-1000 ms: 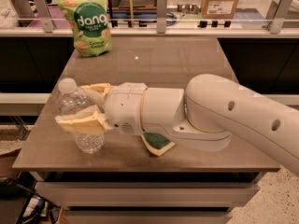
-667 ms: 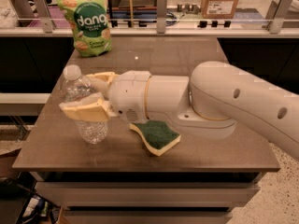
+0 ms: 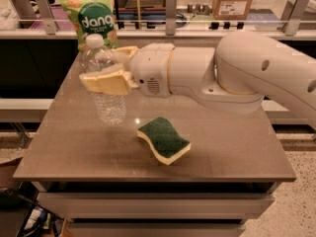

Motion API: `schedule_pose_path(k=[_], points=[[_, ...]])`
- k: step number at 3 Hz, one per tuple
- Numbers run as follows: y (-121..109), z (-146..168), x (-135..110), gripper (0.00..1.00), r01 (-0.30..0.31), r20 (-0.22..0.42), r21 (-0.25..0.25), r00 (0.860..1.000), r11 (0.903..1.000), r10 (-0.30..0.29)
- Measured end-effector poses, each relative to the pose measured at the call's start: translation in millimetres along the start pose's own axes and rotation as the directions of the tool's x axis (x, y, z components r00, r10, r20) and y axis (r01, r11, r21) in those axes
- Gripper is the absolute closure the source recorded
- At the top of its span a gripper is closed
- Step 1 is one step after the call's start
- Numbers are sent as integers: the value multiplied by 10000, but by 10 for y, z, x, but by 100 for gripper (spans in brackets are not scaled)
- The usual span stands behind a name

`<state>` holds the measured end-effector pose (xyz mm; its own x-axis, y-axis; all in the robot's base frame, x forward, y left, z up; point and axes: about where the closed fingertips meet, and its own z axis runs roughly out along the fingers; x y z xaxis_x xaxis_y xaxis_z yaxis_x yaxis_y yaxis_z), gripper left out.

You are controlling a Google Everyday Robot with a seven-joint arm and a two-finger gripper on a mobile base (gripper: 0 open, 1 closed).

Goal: Move water bottle near green rice chip bag

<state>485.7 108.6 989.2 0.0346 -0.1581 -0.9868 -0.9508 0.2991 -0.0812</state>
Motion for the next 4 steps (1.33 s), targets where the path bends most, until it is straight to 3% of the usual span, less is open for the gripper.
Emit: schedule_pose_path(k=[2,3,4], points=[[-772,-268,-116,100,-499,-157,1498,9985,9875,528],[-1142,-344,-217,100,-408,-443,2045,9977,9780,509],[-1517,-365,-391,100,131,-574,2588,9983,9658,19]])
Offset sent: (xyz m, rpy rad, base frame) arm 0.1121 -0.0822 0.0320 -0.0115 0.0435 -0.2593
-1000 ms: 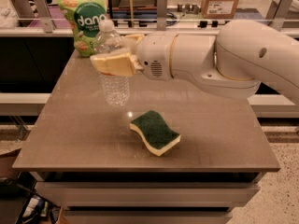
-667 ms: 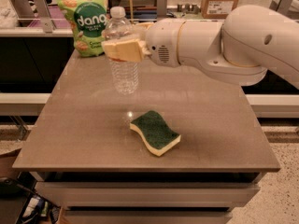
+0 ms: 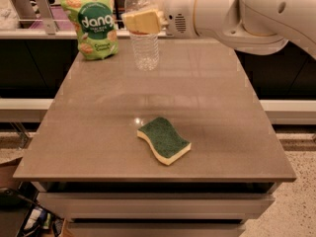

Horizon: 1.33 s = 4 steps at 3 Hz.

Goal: Move water bottle near green rice chip bag

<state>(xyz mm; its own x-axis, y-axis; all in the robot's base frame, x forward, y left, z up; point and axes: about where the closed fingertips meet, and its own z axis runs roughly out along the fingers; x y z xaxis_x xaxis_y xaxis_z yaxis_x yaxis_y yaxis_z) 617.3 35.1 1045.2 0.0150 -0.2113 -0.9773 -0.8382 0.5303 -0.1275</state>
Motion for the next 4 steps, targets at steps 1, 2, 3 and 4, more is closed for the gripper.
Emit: schedule_pose_path(k=[1,2,3,4], points=[[1,1,-1,100,1,0,-1,10000,10000,-1],[-29,86,33,100,67,-191,36,9998,10000,-67],[-163,230,76,100,89,-274,98,9996,9999,-86],[-354,416,106,100,84,-227,81,9997,9999,-82]])
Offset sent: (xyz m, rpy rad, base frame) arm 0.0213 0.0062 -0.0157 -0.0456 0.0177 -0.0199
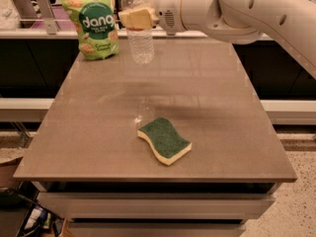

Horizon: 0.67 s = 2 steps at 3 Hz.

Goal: Move water bottle near green rice chip bag

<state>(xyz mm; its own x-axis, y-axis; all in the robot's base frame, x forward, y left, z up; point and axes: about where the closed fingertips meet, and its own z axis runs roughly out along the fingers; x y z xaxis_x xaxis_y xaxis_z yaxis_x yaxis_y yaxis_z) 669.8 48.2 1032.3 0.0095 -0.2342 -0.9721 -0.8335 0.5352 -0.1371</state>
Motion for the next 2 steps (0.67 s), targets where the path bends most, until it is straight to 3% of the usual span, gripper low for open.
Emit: schedule_pose_path(k=[2], points=[[-402,407,-3,100,-111,498,-267,9987,9996,124]])
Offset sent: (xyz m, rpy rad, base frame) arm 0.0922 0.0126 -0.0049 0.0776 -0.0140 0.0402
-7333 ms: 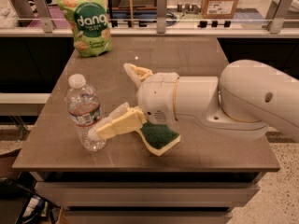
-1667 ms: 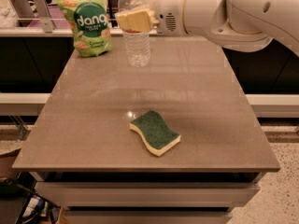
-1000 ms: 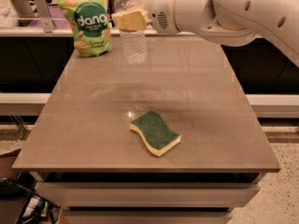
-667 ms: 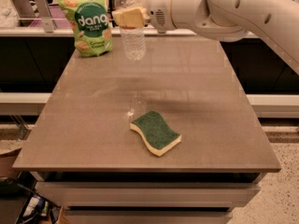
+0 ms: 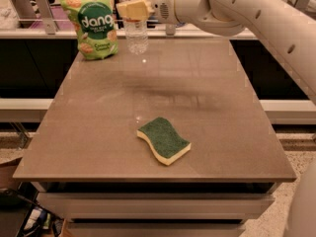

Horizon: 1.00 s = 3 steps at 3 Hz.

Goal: Move water bottle near green rice chip bag

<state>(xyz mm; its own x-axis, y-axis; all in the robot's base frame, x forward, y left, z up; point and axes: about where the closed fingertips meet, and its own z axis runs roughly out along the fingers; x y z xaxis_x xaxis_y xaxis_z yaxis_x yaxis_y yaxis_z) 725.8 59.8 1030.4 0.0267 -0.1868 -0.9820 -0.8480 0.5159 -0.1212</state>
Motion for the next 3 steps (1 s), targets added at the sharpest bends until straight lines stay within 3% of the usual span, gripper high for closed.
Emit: schedule_pose_path(k=[3], points=[[-192,455,257,100,-185,108,-364,9998,9992,189]])
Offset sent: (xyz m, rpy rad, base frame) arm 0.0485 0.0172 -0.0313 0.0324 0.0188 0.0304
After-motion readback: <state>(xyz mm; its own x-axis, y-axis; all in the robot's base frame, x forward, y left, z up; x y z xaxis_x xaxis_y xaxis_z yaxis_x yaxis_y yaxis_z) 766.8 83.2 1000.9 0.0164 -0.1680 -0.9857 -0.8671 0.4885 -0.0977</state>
